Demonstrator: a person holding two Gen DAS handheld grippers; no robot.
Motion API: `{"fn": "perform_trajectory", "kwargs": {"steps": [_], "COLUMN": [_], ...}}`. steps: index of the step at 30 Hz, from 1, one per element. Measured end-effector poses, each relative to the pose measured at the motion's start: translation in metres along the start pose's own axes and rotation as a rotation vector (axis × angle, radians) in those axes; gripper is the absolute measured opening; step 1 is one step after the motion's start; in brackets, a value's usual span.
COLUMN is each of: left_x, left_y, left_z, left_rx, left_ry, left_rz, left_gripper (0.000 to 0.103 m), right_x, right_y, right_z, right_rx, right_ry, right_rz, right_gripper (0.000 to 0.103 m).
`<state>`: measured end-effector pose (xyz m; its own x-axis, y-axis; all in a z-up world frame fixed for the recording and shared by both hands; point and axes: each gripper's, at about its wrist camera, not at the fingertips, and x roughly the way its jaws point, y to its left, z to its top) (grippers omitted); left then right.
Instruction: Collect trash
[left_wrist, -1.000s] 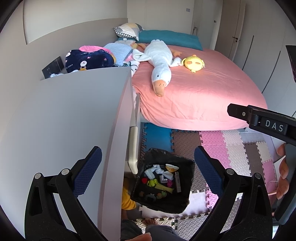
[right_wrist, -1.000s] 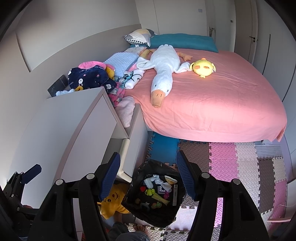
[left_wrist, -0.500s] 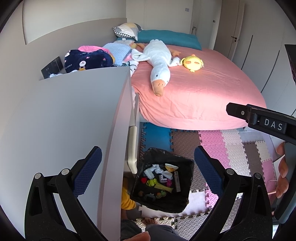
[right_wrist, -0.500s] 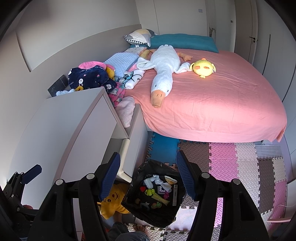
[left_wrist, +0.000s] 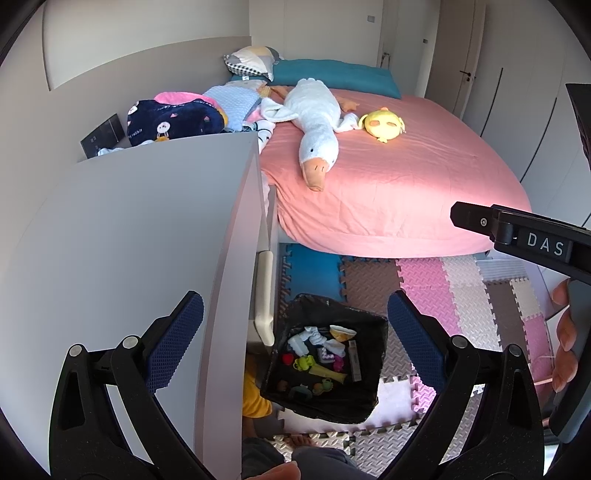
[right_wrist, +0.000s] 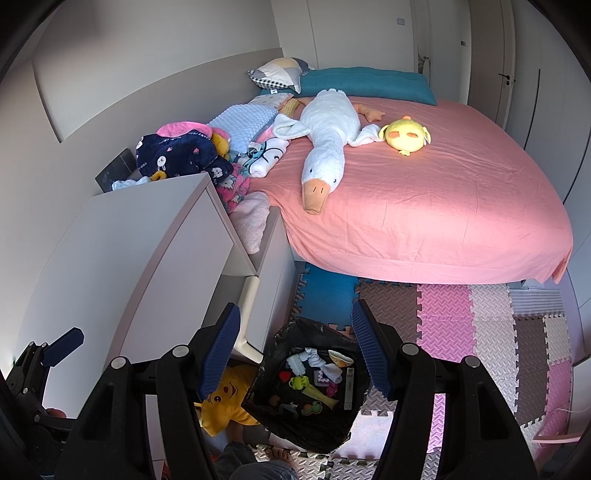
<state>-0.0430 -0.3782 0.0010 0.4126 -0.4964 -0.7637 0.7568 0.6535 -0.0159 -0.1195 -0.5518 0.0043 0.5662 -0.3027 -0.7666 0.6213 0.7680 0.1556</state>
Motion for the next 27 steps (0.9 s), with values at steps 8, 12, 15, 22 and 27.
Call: {"fn": "perform_trajectory", "kwargs": {"steps": [8, 12, 15, 22, 27], "left_x": [-0.0003, -0.0021, -0.0028, -0.0046, -0.0052], "left_y": [-0.0028, -0.0038, -0.0035, -0.0017, -0.0023], "left_z": [0.0002, -0.0004, 0.0004, 0.0000, 0.0004], "left_rx": [0.009, 0.003, -0.001, 0.008, 0.012], "left_ry": [-0.005, -0.011, -0.012, -0.017, -0.014], "left_rz": [0.001, 0.004, 0.004, 0.003, -0.002], "left_gripper": [0.096, 0.096, 0.096, 0.096, 0.096], "right_x": [0.0000, 0.0002, 0.0002, 0.0001, 0.0002], "right_y": [-0.0005, 0.0001, -0.0003, -0.0005, -0.0006], "right_z": [-0.0002, -0.0004, -0.0005, -0.0005, -0.0008], "right_rx": [0.000, 0.000, -0.001, -0.001, 0.001], "right_ry": [0.000, 0.000, 0.000, -0.001, -0.001], "right_rz": [0.000, 0.000, 0.000, 0.000, -0.002], "right_gripper": [0.064, 0.064, 0.064, 0.064, 0.064]}}
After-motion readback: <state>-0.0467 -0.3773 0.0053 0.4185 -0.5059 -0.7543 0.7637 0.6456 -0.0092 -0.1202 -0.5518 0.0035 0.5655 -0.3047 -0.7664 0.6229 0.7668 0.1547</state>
